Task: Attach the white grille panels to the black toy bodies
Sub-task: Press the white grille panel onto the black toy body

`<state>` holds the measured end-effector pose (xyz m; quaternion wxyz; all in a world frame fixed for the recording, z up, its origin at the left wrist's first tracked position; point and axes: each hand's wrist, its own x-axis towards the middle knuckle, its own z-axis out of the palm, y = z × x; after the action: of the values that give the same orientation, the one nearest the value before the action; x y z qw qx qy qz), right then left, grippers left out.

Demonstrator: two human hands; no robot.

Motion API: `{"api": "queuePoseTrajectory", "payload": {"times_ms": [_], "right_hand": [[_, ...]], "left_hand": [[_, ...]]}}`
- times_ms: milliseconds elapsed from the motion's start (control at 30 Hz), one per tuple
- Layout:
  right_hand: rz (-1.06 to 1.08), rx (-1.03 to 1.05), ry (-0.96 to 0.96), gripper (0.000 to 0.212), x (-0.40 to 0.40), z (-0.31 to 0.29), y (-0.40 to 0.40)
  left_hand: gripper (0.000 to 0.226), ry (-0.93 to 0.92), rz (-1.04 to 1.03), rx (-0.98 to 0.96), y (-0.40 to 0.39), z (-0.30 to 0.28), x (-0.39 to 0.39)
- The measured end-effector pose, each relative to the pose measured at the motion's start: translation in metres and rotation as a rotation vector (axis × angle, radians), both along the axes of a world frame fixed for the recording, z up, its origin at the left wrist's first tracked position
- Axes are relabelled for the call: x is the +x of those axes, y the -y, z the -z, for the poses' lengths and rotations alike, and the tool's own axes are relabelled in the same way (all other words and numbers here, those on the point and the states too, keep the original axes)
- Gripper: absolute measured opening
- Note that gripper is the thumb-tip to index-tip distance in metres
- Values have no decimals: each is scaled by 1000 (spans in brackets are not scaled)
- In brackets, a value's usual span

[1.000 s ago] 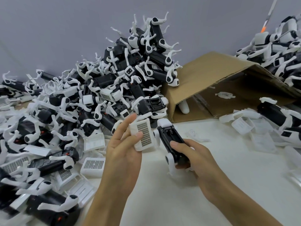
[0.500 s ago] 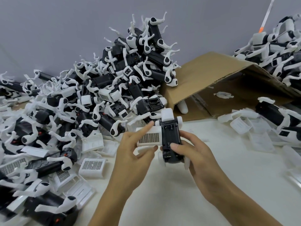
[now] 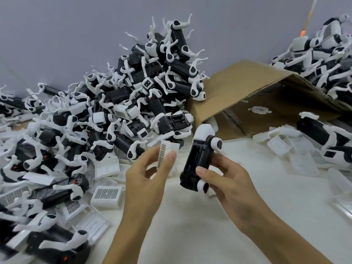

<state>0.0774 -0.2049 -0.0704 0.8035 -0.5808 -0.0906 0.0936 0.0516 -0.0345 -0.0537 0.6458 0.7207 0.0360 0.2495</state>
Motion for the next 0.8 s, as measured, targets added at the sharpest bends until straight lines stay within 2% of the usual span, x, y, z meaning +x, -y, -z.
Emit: {"api": "queuePoseTrajectory", "payload": {"times_ms": [100,200,367,533,667,800], "right_hand": [[-15,-36,55,37,-2,-1,-1],[-87,-44,73,31,-2,-4,0],[-98,-82,141,32,-6,-6,-4],[-73,-116,205,35,-8,-10,-3],[-100,-164,239,25,-10,-9,0],[-155,-69,168,34,-9,-7,-2]], "left_hand": [[32,-9,121,10,15,4,-4],[37,13,136,-2,21,7,-5],[30,116,55,-75,19,2,-6],[26,110,79,-118,23,3,-6],[30,101,94,-87,26,7,-8],[23,69,144,-28,31,7,-10]]}}
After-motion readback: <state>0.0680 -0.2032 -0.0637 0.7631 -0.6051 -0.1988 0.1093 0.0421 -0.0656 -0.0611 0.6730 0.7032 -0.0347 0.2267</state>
